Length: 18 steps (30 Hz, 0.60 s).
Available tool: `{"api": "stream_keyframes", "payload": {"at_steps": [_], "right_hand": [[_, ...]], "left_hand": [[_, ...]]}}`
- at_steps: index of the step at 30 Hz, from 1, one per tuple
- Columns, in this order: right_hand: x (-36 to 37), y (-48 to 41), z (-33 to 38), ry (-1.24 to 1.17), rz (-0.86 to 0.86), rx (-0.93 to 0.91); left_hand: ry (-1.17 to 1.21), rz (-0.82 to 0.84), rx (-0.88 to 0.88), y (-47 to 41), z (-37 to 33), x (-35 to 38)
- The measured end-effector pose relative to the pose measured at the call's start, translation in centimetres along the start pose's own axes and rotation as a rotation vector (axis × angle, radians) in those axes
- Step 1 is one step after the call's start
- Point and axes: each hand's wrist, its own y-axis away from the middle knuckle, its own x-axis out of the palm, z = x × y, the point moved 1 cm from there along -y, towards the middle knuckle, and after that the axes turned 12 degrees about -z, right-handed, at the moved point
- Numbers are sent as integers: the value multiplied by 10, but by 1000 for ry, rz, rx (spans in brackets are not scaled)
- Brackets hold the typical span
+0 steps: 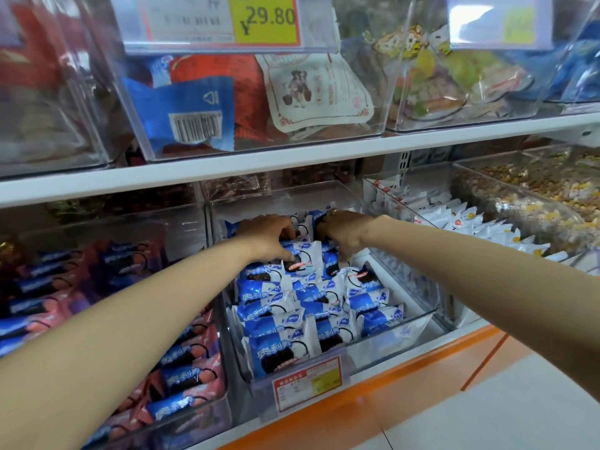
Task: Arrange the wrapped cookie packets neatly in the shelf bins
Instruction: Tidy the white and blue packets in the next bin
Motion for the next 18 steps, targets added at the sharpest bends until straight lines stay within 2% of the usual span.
{"api": "stream_keyframes", "payload": {"at_steps": [3,6,8,10,14,18], "right_hand": [[-25,17,-7,-63,26,-7],[-44,46,-11,-227,189,-27],[-45,59,-6,-157,228,-80],[-38,62,0,0,195,-126],[-25,59,12,30,268,-155],[-21,57,14,74,152,-130]], "left_hand": [[31,5,3,-1,1,0],[67,19,-4,-2,1,0],[93,20,-18,-3,1,0],[91,15,-23,-2,0,0],[73,16,-23,-2,0,1],[49,21,-25,-2,0,1]]}}
